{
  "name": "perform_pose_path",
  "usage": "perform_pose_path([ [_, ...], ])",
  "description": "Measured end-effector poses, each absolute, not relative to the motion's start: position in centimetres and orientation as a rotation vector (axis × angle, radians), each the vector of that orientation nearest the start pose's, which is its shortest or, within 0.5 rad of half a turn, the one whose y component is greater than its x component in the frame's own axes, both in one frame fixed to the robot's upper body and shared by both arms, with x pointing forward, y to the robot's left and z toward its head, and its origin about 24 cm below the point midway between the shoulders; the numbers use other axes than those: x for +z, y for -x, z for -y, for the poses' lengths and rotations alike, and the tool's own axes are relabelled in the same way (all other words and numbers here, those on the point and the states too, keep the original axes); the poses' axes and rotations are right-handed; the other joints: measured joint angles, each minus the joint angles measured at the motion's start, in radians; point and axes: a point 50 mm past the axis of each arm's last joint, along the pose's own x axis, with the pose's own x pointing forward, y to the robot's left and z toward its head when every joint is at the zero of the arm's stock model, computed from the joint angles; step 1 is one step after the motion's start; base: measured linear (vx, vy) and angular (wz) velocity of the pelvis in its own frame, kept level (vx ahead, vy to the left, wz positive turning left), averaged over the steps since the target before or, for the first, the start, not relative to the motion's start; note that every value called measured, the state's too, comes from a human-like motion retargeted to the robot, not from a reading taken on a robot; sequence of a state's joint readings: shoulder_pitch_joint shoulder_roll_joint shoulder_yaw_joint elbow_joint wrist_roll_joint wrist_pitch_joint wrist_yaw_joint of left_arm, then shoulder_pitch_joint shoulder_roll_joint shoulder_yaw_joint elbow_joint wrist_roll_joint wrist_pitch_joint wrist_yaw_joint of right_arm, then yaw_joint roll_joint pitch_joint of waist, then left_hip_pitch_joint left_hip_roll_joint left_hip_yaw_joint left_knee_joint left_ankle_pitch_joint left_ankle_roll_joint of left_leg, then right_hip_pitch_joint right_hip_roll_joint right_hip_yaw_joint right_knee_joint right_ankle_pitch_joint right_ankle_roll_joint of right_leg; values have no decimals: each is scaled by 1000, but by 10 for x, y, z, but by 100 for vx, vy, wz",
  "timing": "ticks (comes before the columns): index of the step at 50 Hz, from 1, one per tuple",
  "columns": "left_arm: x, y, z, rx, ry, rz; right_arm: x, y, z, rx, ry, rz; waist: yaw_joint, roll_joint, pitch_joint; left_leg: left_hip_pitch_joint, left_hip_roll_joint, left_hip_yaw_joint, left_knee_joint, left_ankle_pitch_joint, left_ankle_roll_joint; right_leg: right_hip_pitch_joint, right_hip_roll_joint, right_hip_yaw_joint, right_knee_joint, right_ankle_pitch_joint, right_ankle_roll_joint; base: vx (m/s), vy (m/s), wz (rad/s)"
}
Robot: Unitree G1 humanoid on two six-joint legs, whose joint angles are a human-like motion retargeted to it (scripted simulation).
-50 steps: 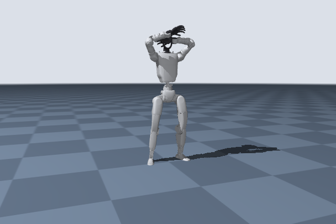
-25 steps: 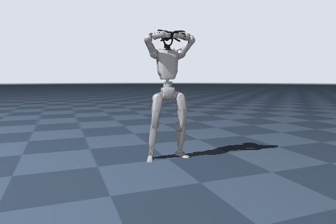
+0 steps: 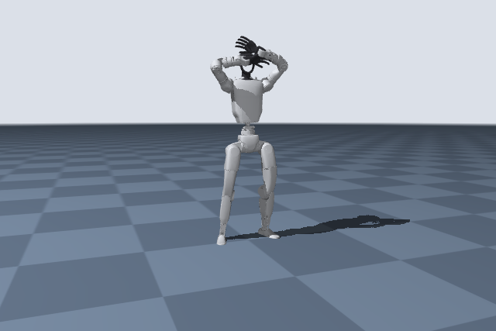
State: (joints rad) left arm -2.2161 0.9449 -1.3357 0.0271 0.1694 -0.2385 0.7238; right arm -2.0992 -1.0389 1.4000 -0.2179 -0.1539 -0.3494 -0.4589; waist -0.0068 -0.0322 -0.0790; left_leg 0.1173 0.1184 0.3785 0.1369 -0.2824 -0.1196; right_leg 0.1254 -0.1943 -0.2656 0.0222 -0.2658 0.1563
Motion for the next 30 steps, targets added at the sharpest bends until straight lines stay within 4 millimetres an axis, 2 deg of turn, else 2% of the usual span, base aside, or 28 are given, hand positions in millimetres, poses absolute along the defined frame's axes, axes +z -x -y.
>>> perform_pose_path([
  [2,482,-199,-26,21,-1143,1998,394,-171,10,599,1303,2022,15,12,7,3,-1,0,0,-1,5,3,-1,-1,0,0,3,0,0,0],
  [4,489,-222,-39,78,-1195,1849,403,-163,9,557,1165,2063,18,18,-1,1,-2,1,-1,0,8,0,-2,-1,-1,0,4,0,0,0],
  [5,488,-234,-44,84,-1262,1778,410,-162,9,524,1103,2075,14,19,-13,-3,-2,1,-1,1,9,-3,-2,-1,-1,1,5,0,0,0],
  [8,466,-249,-36,-18,-1530,1699,438,-175,17,327,1075,2051,37,32,-9,-3,1,0,0,-2,7,-1,0,-2,-2,0,0,0,0,0],
  [10,439,-240,-24,-158,-1668,1778,452,-191,23,227,1140,1995,56,53,-17,-4,4,1,1,-4,4,-3,4,-1,-2,1,-3,0,0,0],
  [12,412,-215,-9,-286,-1730,1980,456,-209,31,169,1257,1909,54,52,-29,-6,7,0,1,-4,-1,-4,6,-1,-1,2,-7,0,0,0],
  [15,390,-175,6,-433,-1579,2235,445,-231,41,194,1456,1771,32,19,-32,-6,8,-3,0,-4,-7,-4,8,-3,0,1,-10,0,0,0],
  [18,406,-167,8,-395,-1352,2249,417,-224,32,356,1613,1800,-2,-22,-35,-6,5,-4,-2,-3,-8,-5,5,-4,1,-1,-6,0,0,0],
  [20,434,-175,3,-250,-1259,2197,399,-201,20,460,1643,1945,-17,-36,-30,-7,3,-4,-2,-3,-5,-6,3,-5,3,-2,-1,0,0,0],
  [23,476,-193,-12,1,-1241,2059,386,-161,8,586,1511,2153,2,-25,-3,1,1,0,-2,-5,4,0,1,-3,2,-5,2,0,0,0],
  [25,490,-211,-24,93,-1343,1934,387,-144,4,628,1364,2212,16,-6,1,3,1,3,-1,-6,9,0,0,-1,2,-6,5,0,0,0],
  [27,485,-229,-30,62,-1485,1810,401,-140,3,572,1237,2224,34,14,-5,2,3,6,0,-7,11,-2,2,3,2,-5,5,0,0,0],
  [28,473,-236,-32,-12,-1538,1759,408,-143,3,542,1178,2205,40,26,-21,-1,4,7,1,-7,10,-6,3,4,3,-3,6,0,0,0],
  [30,446,-238,-26,-181,-1601,1744,427,-155,4,452,1113,2142,53,45,-35,-3,7,9,2,-8,7,-10,5,7,3,-2,2,0,0,0],
])
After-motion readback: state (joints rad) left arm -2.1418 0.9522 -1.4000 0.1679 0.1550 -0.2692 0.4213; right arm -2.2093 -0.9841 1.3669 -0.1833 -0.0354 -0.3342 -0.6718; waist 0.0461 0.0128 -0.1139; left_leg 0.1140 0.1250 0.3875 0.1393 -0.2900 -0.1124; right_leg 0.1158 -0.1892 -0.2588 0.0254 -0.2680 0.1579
